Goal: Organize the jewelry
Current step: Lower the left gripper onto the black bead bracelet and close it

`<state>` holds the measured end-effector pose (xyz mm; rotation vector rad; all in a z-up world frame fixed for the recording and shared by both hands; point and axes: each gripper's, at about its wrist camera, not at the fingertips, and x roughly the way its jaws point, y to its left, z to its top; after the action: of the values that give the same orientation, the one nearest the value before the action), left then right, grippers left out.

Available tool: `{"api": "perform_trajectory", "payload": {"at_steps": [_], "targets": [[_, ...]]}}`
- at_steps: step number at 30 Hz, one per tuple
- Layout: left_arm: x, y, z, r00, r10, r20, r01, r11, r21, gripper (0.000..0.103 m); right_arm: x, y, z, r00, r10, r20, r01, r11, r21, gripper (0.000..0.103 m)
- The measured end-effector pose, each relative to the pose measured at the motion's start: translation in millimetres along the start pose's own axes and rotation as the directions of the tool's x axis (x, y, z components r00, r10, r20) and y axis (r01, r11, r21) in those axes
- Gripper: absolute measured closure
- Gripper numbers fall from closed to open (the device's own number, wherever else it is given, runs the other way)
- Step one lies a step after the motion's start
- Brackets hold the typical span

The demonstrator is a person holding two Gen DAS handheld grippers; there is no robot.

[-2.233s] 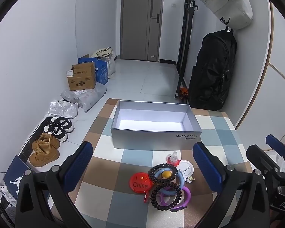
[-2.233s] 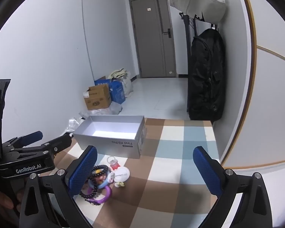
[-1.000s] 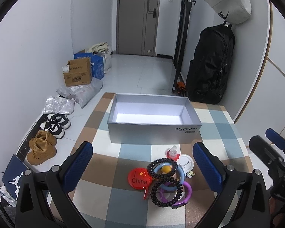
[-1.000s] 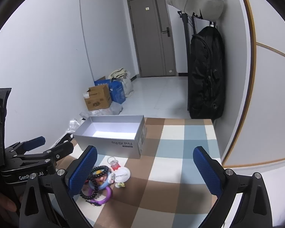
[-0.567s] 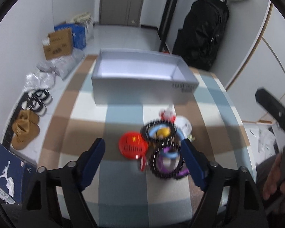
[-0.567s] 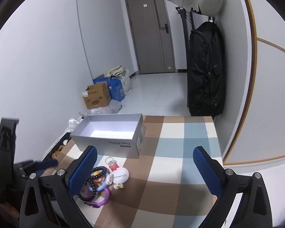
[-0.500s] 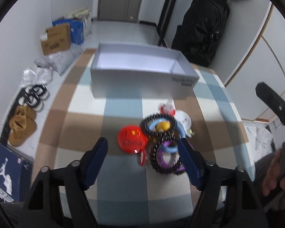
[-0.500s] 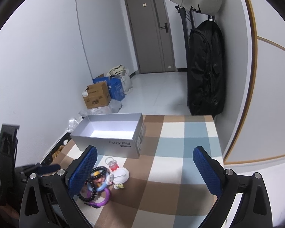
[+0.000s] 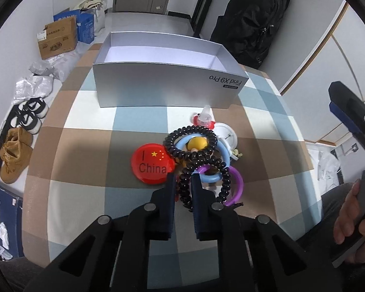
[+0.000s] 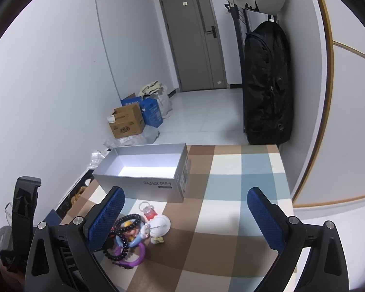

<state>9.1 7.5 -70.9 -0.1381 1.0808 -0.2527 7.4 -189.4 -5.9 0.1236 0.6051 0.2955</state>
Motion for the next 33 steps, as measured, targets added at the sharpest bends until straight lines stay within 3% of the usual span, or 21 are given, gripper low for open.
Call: {"api": "perform_trajectory", "payload": {"at_steps": [6,12,18,22,30,33], "targets": [[-3,7,1,0.999,-0.02,0.03,0.021,0.999,-0.028,0.096,1,1,-1,1.0,0.004,-0.005,-0.004,1.0,0.005,0.001],[-3,20,6,0.994,-0.105,0.034,0.108,0.988,-0.107,0.096,5,5,-5,0.999,0.008,-0.033,-0.008,1.0,-0.005,0.001],[17,39,9,0.974,-0.228,-0.011,0.218,0.943,-0.251,0.096,12,4,-10,0.998,0.006,-0.07,-0.007,1.0,-0.004,0.001],[14,41,11,0.969,-0.248,0.012,0.242,0.931,-0.275,0.096,14,5,-12,0.996,-0.002,-0.086,0.001,1.0,-0.015,0.001],[14,38,22,0.975,-0.223,-0.014,0.213,0.947,-0.238,0.094,18,6,-14,0.994,-0.002,-0.106,0.0,1.0,-0.021,0.001],[11,37,26,0.977,-0.214,0.003,0.209,0.952,-0.225,0.086,18,8,-16,0.994,-0.004,-0.111,0.001,1.0,-0.03,0.001]]}}
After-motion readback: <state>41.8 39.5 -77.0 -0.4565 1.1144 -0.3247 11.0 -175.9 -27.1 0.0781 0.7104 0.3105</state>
